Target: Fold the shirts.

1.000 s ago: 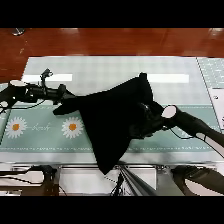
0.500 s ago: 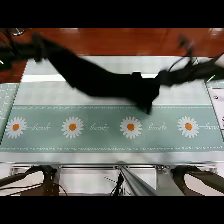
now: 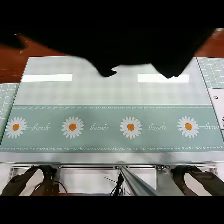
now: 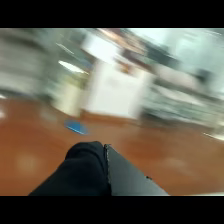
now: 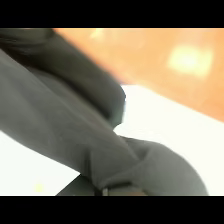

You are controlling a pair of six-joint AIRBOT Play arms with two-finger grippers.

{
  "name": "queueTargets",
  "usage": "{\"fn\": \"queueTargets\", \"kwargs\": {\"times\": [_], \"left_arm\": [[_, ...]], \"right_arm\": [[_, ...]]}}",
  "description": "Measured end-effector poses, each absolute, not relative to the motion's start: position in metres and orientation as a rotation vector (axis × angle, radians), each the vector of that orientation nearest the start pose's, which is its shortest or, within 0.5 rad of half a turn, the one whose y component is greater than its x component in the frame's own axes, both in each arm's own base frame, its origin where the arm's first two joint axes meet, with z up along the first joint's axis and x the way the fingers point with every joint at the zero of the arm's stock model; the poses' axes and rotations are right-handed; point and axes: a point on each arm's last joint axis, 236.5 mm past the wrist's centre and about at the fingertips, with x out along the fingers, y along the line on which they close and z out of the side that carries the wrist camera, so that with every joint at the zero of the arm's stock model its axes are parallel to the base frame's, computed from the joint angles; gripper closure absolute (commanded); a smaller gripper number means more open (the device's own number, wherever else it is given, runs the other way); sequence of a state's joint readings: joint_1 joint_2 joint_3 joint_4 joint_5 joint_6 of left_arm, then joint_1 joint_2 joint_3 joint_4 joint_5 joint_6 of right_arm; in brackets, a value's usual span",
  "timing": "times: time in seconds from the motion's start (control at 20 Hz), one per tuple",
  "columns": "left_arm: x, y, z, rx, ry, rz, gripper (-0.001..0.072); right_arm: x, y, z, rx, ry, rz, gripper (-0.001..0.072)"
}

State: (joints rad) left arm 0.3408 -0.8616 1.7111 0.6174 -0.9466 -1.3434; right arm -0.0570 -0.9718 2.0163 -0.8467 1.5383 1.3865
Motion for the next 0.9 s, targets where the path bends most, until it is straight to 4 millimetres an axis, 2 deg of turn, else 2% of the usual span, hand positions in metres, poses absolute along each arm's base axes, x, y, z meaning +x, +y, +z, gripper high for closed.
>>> {"fn": "queueTargets", "kwargs": {"times": [0.15, 0.3, 0.4, 0.45, 0.55, 0.65, 0.8, 0.9], "left_arm": [[0.239, -0.046, 0.534, -0.204, -0.177, -0.241, 0.0682], [0.167, -0.053, 0.553, -0.082, -0.292, -0.127, 0.0682], [0.139, -0.059, 0.551, -0.036, -0.308, -0.084, 0.0681], [0.134, -0.060, 0.545, -0.026, -0.295, -0.076, 0.0681], [0.148, -0.057, 0.513, -0.046, -0.197, -0.075, 0.0681], [0.175, -0.052, 0.470, -0.112, -0.069, -0.105, 0.0681], [0.232, -0.046, 0.364, -0.269, 0.200, -0.182, 0.0681], [0.265, -0.045, 0.283, -0.385, 0.365, -0.233, 0.0682]], "right_arm": [[0.200, 0.135, 0.457, -0.016, 0.306, 0.630, 0.0688], [0.160, 0.131, 0.463, -0.035, 0.273, 0.593, 0.0688], [0.148, 0.129, 0.451, -0.028, 0.313, 0.580, 0.0688], [0.146, 0.128, 0.440, -0.015, 0.352, 0.578, 0.0688], [0.148, 0.127, 0.407, 0.022, 0.463, 0.578, 0.0688], [0.158, 0.129, 0.363, 0.080, 0.599, 0.589, 0.0688], [0.181, 0.130, 0.280, 0.183, 0.813, 0.592, 0.0688], [0.204, 0.129, 0.223, 0.259, 0.918, 0.574, 0.0688]]}}
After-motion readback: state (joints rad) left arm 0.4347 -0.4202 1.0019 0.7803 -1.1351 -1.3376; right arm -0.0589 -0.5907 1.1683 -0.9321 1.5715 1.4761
